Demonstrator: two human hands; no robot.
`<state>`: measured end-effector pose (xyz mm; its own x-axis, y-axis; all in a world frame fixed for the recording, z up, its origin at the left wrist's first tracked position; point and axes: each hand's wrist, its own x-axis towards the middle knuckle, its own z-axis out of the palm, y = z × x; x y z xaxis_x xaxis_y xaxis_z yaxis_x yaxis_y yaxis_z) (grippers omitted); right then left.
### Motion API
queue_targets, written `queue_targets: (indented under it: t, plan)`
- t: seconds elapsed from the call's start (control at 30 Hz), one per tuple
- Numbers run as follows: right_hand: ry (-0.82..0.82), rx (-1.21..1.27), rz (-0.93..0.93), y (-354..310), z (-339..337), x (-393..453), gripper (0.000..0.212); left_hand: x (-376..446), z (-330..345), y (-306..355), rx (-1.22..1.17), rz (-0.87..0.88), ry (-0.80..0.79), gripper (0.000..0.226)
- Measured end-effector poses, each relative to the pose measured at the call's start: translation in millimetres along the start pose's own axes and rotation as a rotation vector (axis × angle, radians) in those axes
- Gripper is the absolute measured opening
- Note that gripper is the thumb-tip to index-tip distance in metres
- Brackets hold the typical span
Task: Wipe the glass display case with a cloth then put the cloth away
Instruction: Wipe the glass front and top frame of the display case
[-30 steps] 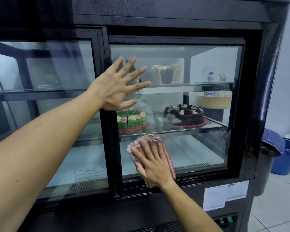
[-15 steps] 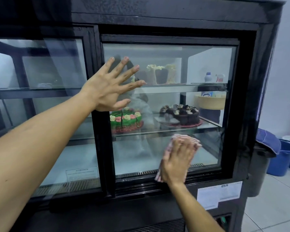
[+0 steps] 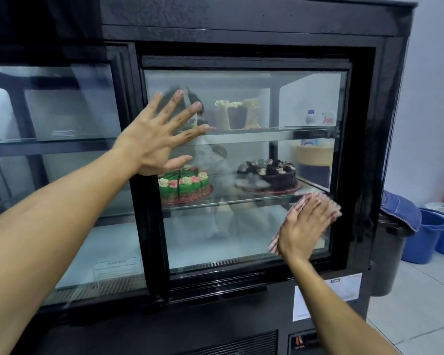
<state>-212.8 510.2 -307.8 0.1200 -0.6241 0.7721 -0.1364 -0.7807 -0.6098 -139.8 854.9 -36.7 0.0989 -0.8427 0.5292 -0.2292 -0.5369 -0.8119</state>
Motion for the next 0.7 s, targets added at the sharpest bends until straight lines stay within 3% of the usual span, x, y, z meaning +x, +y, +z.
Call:
queue_targets:
  t: [0.1,0.23,0.3,0.47,0.57,0.7]
  plan:
    - [-0.114,0.027,-0.139,-31.2,6.2,-30.4,0.071,0.2,3.6,4.9,0.01,-0.027,-0.017,0.084]
    - [-0.073,-0.067,-0.687,-87.4,-10.7,69.9,0.064,1.4,6.0,10.1,0.014,-0.044,-0.018,0.089]
    - [-0.036,-0.091,-0.755,-104.1,-25.9,132.2,0.063,2.1,6.7,9.8,-0.011,-0.039,-0.012,0.089]
    - [-0.021,-0.061,-0.41,-61.9,-37.0,176.2,0.064,1.0,4.0,11.9,-0.036,-0.04,-0.045,0.089]
    - [-0.005,-0.009,-0.219,-11.4,-32.1,104.1,0.062,2.1,-0.6,19.2,-0.02,-0.092,-0.096,0.089]
    - [-0.202,0.05,0.029,36.6,-20.8,4.0,0.067,3.9,-6.5,27.2,0.0,-0.146,-0.205,0.091]
